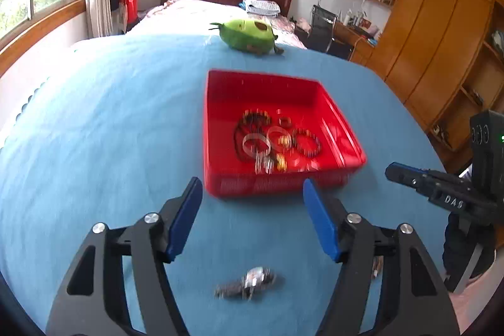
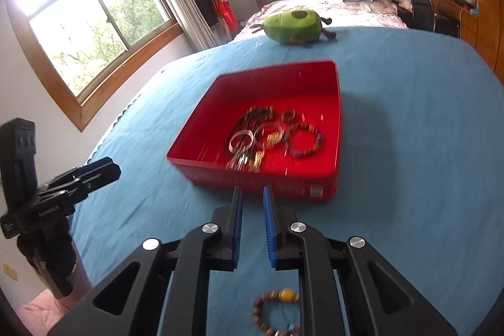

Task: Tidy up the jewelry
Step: 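Move the left tool to the silver watch while the right tool approaches the bead bracelet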

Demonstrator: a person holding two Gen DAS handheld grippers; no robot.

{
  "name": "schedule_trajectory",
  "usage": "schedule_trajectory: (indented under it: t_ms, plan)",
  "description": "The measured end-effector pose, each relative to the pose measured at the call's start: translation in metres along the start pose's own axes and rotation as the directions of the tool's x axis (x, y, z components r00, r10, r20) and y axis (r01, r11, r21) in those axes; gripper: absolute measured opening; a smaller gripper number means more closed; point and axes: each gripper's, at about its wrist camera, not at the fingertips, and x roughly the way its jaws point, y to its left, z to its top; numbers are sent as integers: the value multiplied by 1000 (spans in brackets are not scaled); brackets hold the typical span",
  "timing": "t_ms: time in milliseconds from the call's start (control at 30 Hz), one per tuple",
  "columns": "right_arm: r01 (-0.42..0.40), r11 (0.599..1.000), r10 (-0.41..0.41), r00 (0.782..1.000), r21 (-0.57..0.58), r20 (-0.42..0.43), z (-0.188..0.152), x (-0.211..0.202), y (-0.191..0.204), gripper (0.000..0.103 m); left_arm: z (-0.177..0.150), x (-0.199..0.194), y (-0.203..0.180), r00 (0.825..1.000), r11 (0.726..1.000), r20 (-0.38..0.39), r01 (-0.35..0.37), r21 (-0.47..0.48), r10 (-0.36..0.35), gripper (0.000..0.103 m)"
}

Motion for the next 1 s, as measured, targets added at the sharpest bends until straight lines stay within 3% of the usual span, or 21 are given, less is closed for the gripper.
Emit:
schedule_trajectory:
  t_ms: [233, 500, 600, 1000]
  plan:
    - [-19, 999, 20, 999, 49, -26, -50, -7, -5, 18, -52, -4, 13, 999, 1000, -48, -7, -17, 6, 76]
    - [33, 995, -23, 995, 96, -101, -94, 2, -13, 20, -97, 5, 21, 991, 996, -114, -72, -42, 67, 83]
    - [55, 994, -44, 993, 94, -114, -106, 2, -11, 32, -110, 7, 22, 987, 993, -119, -113, -37, 108, 87]
    - [51, 997, -43, 993, 64, -112, -139, -1, 9, 39, -141, -9, 6, 984, 990, -106, -143, -6, 141, 90]
